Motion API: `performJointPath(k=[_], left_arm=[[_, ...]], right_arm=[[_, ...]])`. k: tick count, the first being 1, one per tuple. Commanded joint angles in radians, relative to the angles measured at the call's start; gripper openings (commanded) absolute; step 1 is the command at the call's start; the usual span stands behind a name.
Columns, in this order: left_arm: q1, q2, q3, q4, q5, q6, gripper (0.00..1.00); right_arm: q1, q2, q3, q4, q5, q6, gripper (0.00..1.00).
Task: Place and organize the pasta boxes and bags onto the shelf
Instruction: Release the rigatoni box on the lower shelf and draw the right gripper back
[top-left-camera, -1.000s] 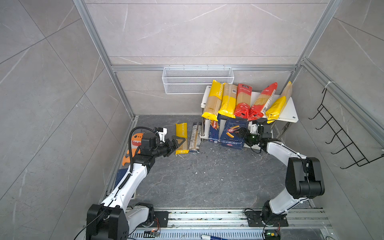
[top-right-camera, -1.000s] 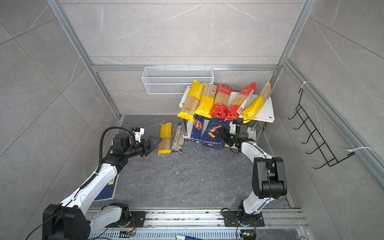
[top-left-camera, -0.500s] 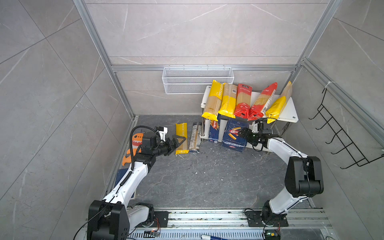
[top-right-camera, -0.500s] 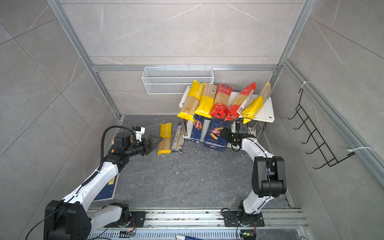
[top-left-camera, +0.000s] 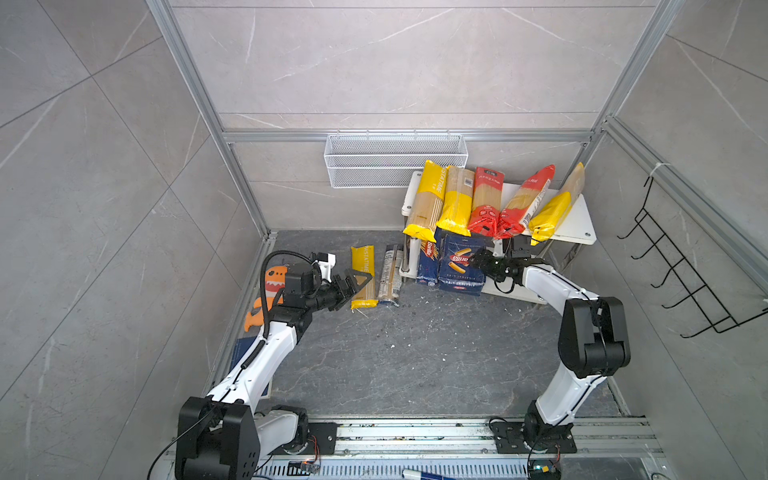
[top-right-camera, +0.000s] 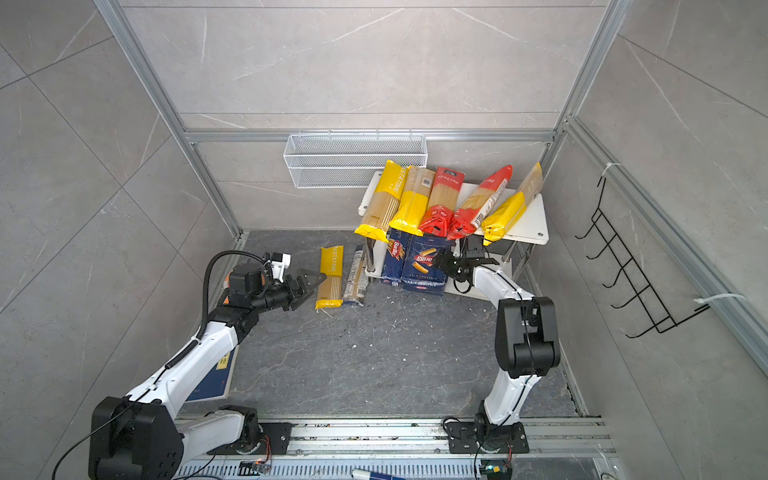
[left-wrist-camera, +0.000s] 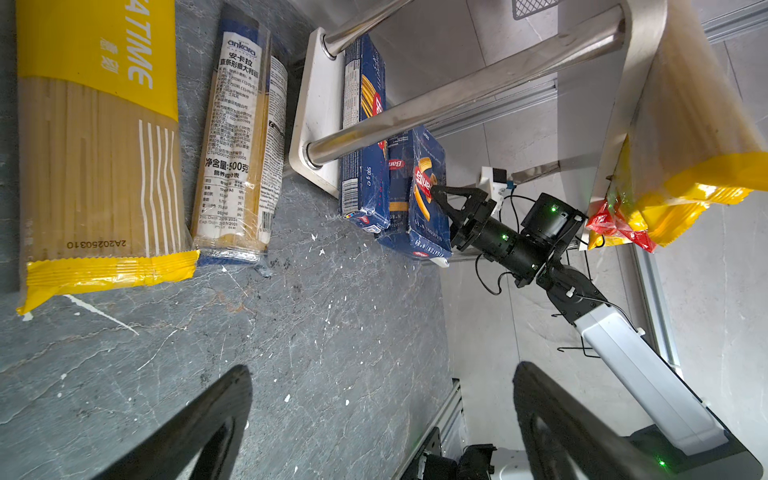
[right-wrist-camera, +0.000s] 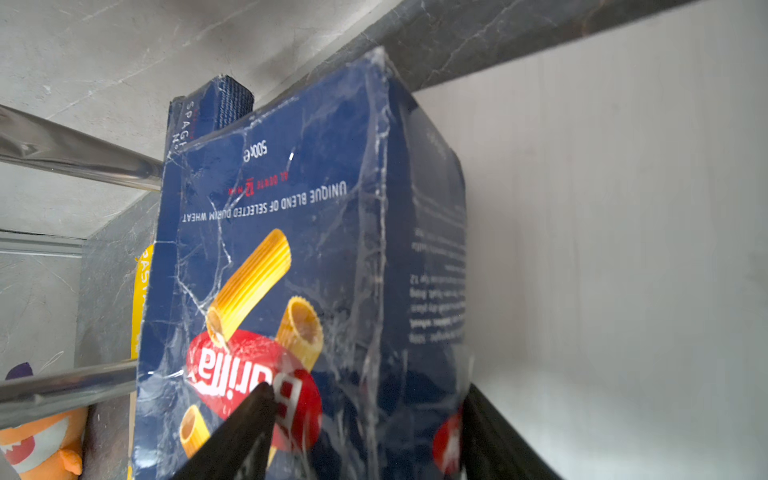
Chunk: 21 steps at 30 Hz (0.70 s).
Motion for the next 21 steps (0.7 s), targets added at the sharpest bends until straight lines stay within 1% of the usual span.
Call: performJointPath(k=[1, 4, 7, 9, 12, 16, 18, 21], left_arm=[[-0.002, 0.014, 0.034, 0.047, 0.027, 0.037, 1.0], [-0.002, 0.023, 0.034, 0.052, 0.027, 0.038, 1.0], [-0.002, 0.027, 0.03, 0.052, 0.018, 0.039, 1.0], [-0.002, 0.021, 0.026, 0.036, -0.005, 0.051, 1.0], [-0.003, 0.002, 0.019, -0.033, -0.088, 0.086, 1.0], [-0.01, -0.026, 0.012, -0.143, -0.227, 0.149, 1.0], [-0.026, -0.03, 0.017, -0.201, -0.288, 0.185, 1.0], [-0.078, -0.028, 0.016, -0.254, -0.387, 0.221, 1.0]], right_arm=[[0.016, 0.043, 0.056, -0.019, 0.0, 0.012, 0.71], [0.018, 0.028, 0.044, -0.02, -0.003, 0.008, 0.8], [0.019, -0.042, -0.013, -0.017, 0.017, -0.003, 0.88], [0.02, -0.099, -0.055, -0.025, 0.037, -0.014, 0.91], [0.02, -0.182, -0.112, -0.05, 0.054, -0.019, 0.92], [0.02, -0.308, -0.22, -0.069, 0.064, -0.013, 0.93], [0.021, -0.373, -0.264, -0.088, 0.063, -0.007, 0.93], [0.024, -0.48, -0.326, -0.133, 0.057, 0.0, 0.93]])
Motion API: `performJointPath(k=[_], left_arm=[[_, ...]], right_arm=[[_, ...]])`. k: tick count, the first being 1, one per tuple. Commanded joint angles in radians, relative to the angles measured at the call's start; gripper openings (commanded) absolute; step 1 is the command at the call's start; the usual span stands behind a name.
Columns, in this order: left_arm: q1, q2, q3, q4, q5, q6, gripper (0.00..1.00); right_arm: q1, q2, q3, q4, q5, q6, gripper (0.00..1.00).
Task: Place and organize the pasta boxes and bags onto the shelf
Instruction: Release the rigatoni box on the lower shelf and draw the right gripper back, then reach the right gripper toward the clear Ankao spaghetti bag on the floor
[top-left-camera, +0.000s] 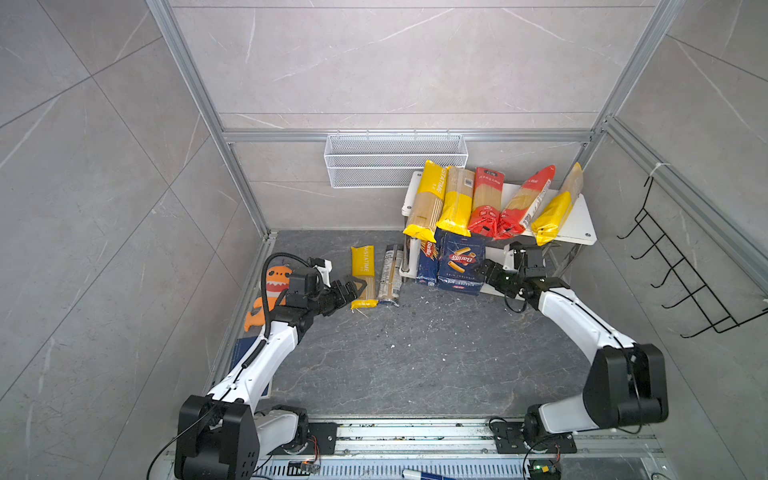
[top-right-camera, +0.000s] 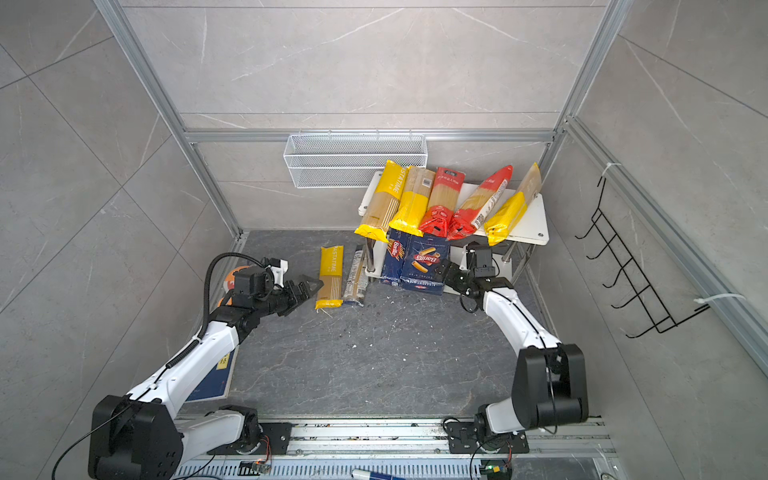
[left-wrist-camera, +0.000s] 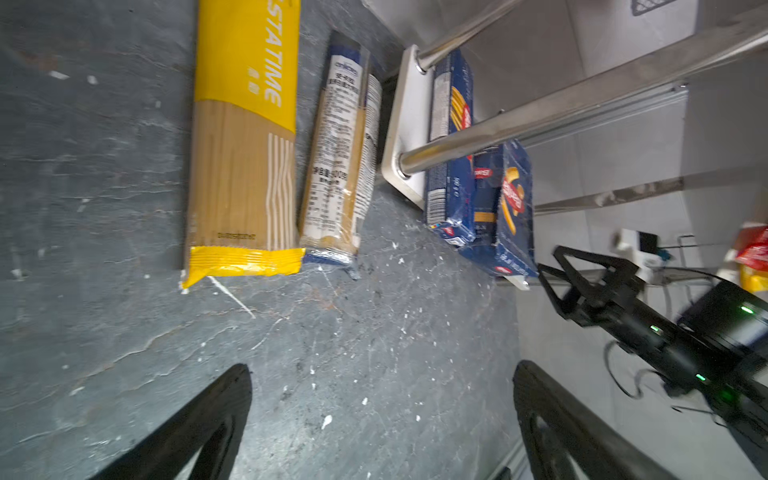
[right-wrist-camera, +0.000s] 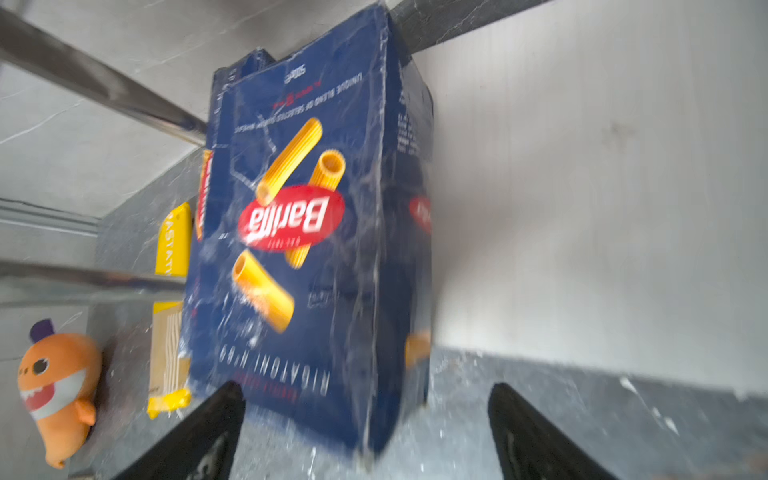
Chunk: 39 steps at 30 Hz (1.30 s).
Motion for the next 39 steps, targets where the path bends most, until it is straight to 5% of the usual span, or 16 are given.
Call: performJointPath(k=[1, 6, 14, 23, 31, 35, 39], left_arm=[[-0.068, -0.021, 0.016, -0.096, -0.18, 0.095, 1.0], [-0.208, 0.036, 0.017, -0.122, -0.391, 0.135, 1.0], [-0.308, 0.149, -0.016, -0.033, -0.466, 0.114, 0.99], [-0.342, 0.075, -0.081, -0.012, -0.482, 0.056, 0.91], [-0.346, -0.098, -0.146, -0.135, -0.551, 0.032, 0.91], [-0.346, -0.216, -0.152, -0.243, -0.591, 0.025, 0.92], [-0.346, -0.297, -0.123, -0.353, -0.62, 0.025, 0.94]], right_arm=[[0.01, -0.116, -0.067, -0.073, 0.007, 0.004, 0.93], [0.097, -0.335, -0.19, -0.132, 0.022, 0.05, 0.93], [0.372, -0.64, -0.354, -0.262, 0.166, 0.15, 0.93], [0.474, -0.789, -0.449, -0.33, 0.217, 0.184, 0.93], [0.697, -0.564, -0.435, -0.186, 0.387, 0.225, 0.93], [0.882, -0.294, -0.287, -0.154, 0.573, 0.235, 0.94], [0.923, -0.031, -0.129, -0.098, 0.617, 0.228, 0.95]])
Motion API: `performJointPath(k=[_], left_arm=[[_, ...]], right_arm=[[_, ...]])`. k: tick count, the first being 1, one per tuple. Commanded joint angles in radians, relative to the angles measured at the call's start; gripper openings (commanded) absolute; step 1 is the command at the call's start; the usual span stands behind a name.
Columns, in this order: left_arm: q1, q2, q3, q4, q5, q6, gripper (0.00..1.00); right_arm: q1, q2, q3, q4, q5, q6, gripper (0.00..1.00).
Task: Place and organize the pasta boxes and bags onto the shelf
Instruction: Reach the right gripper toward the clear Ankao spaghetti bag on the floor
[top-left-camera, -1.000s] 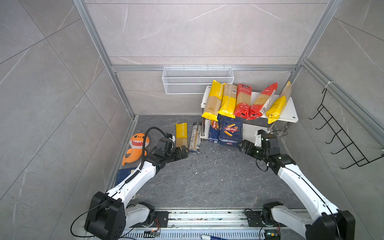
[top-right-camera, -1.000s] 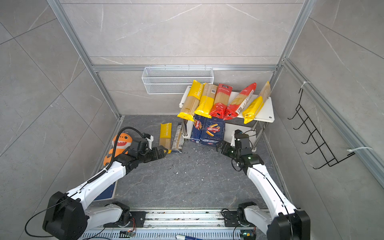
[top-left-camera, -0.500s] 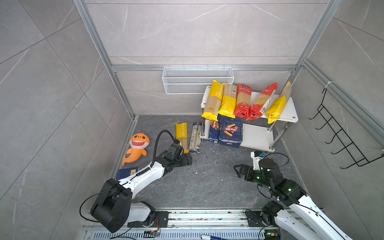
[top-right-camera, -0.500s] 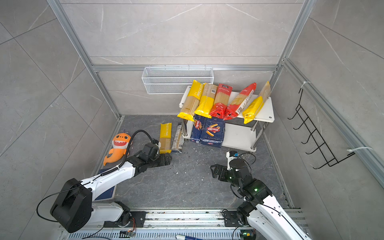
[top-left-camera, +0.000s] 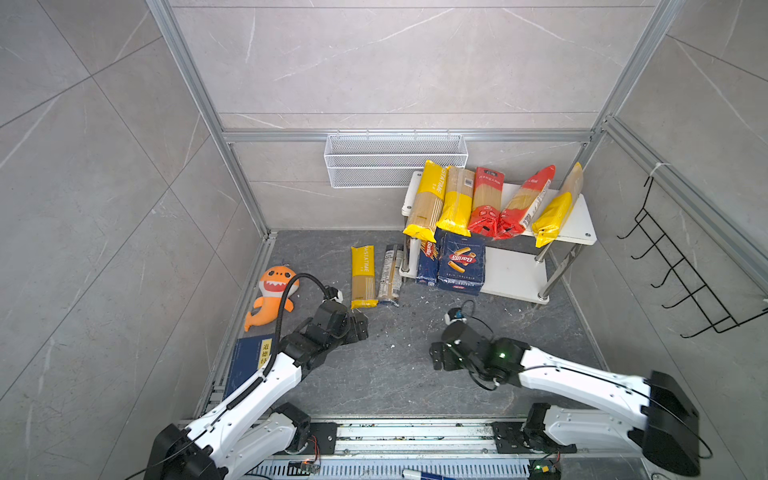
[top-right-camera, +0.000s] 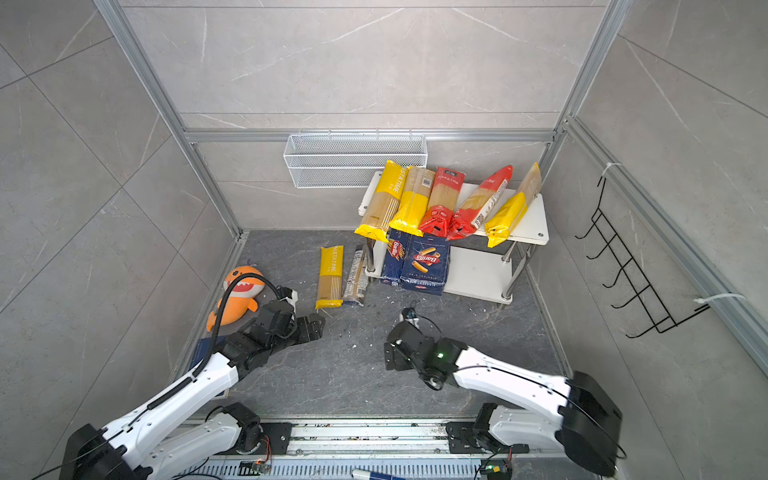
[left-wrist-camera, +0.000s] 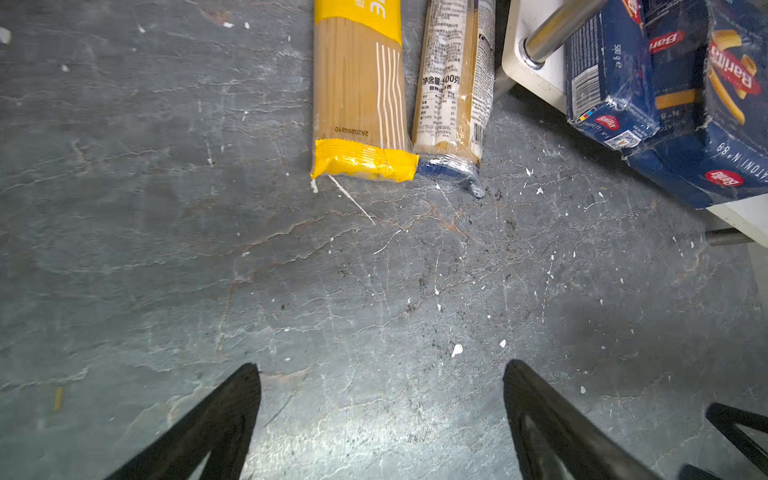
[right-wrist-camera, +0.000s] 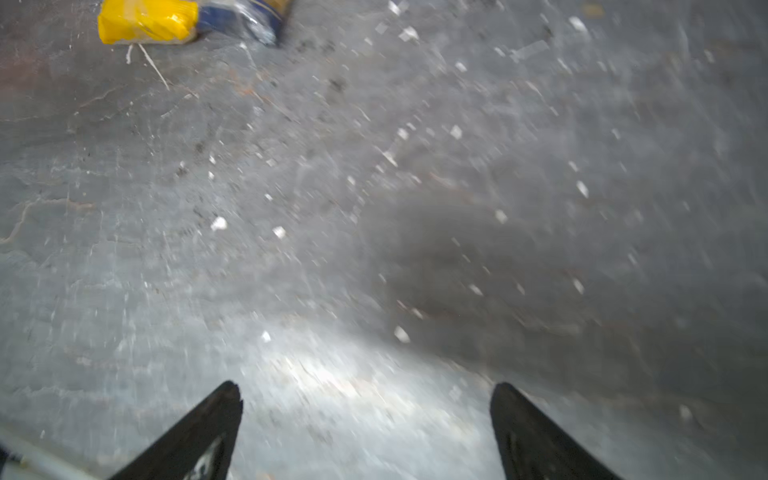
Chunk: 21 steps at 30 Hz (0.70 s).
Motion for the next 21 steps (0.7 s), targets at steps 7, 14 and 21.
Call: performJointPath(k=[7, 14, 21], left_arm=[[-0.006, -0.181, 0.029, -0.182, -0.073, -0.009, 0.95], [-0.006, -0.233, -0.006, -0.182, -0.064, -0.015, 0.96], [-0.005, -0.269, -0.019, -0.194, -0.083, -0.002, 0.96]], right_arm=[[0.01, 0.424, 0.368, 0.075, 0.105, -0.002, 0.96], [-0.023, 0.651, 0.589, 0.044, 0.117, 0.039, 0.97], [-0.083, 0.825, 0.824, -0.054, 0.15, 0.066, 0.96]])
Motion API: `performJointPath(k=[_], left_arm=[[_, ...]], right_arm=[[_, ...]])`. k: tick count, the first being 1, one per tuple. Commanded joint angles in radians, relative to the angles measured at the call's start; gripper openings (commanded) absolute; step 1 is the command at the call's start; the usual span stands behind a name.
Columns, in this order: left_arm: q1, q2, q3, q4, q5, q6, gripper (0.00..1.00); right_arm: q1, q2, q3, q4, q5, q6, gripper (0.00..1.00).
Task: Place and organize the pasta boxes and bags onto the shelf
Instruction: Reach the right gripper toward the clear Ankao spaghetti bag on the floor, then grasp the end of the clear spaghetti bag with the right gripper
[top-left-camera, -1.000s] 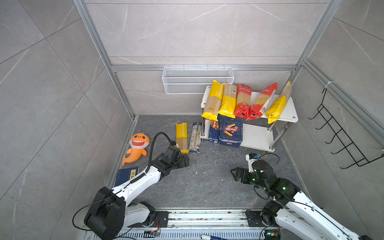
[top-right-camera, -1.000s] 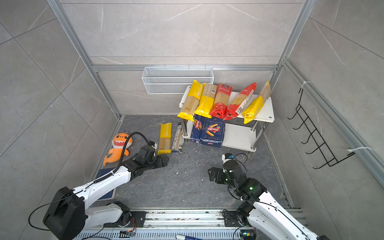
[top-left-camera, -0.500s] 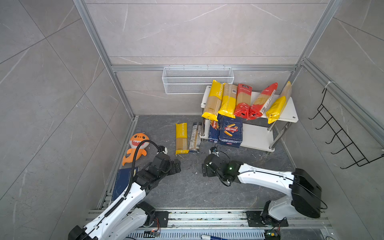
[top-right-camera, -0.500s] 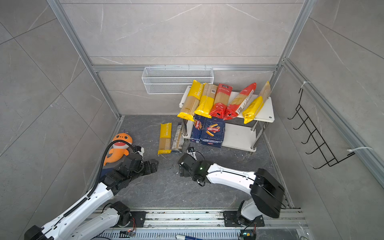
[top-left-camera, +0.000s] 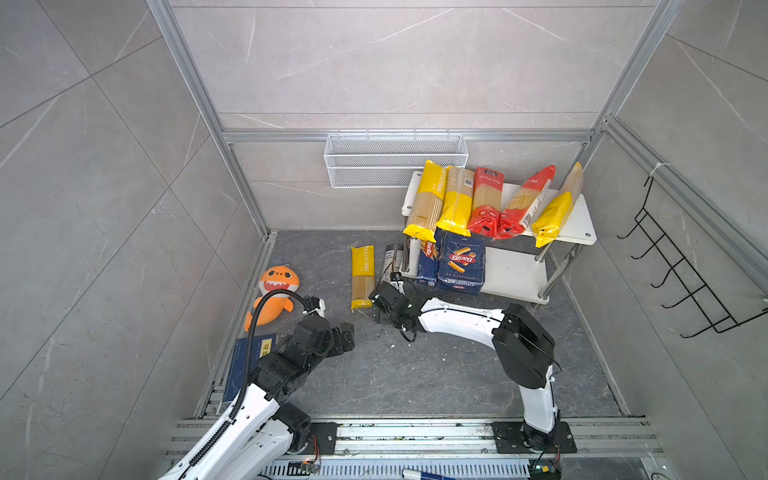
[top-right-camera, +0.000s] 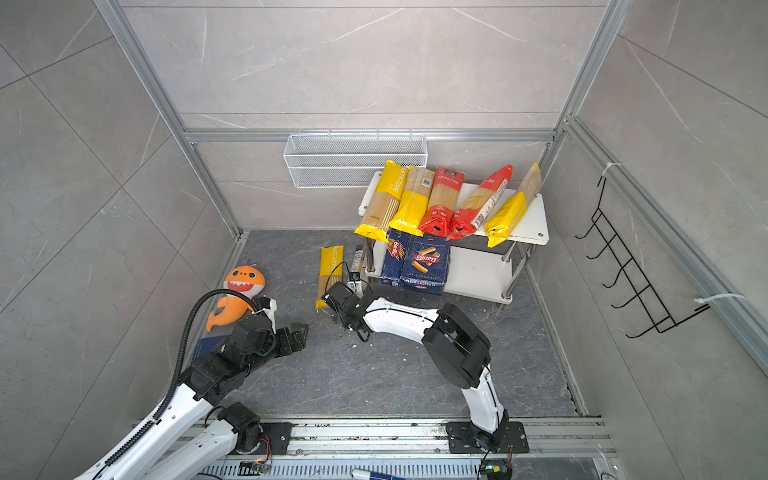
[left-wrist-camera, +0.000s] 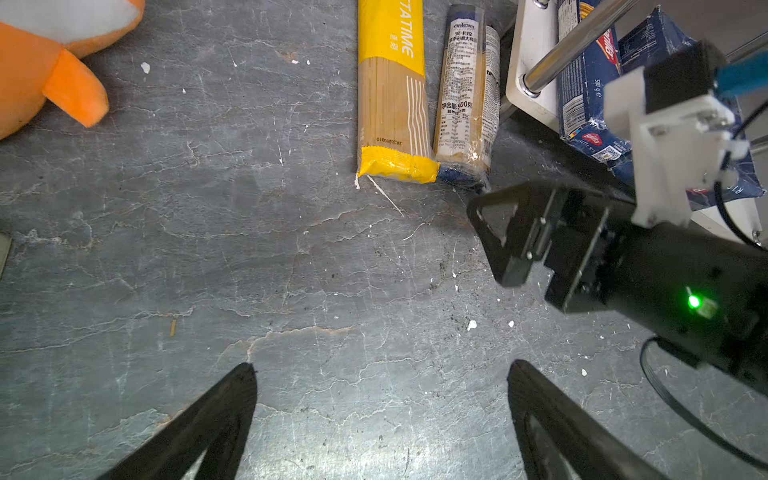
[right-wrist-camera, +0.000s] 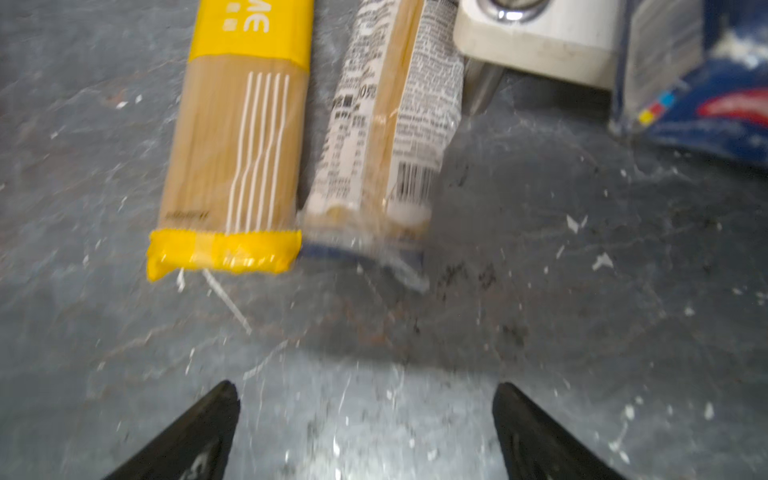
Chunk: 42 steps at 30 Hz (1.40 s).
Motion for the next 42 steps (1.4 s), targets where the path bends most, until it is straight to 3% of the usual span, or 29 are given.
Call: performJointPath(k=[1, 12, 24, 27, 33, 39, 42], left_arm=[[-0.006, -0.019, 0.002, -0.015, -0.023, 0.004, 0.96], [-0.006, -0.02, -0.014, 0.019, -0.016, 0.01, 0.97], [-0.005, -0.019, -0.01, 0.018, -0.023, 0.025, 0.97], [-0.005, -0.026, -0.012, 0.016, -0.023, 0.025, 0.97], [-0.005, -0.051, -0.013, 0.0, -0.022, 0.018, 0.97], [-0.006, -0.065, -0.004, -0.024, -0.015, 0.005, 0.97], [-0.006, -0.082, -0.003, -0.045, -0.015, -0.005, 0.96]], right_arm=[[-0.029, 0.076, 0.12, -0.098, 0.048, 0.026, 0.96], [-0.081, 0.325, 0.46, -0.29, 0.054, 0.025, 0.91], [-0.106, 0.44, 0.582, -0.335, -0.028, 0.019, 0.85], [-0.109, 0.476, 0.633, -0.349, -0.063, -0.003, 0.75], [-0.111, 0.504, 0.684, -0.388, -0.107, -0.019, 0.41], [-0.083, 0.435, 0.564, -0.35, -0.156, -0.019, 0.27], [-0.045, 0.367, 0.448, -0.316, -0.176, -0.021, 0.26]])
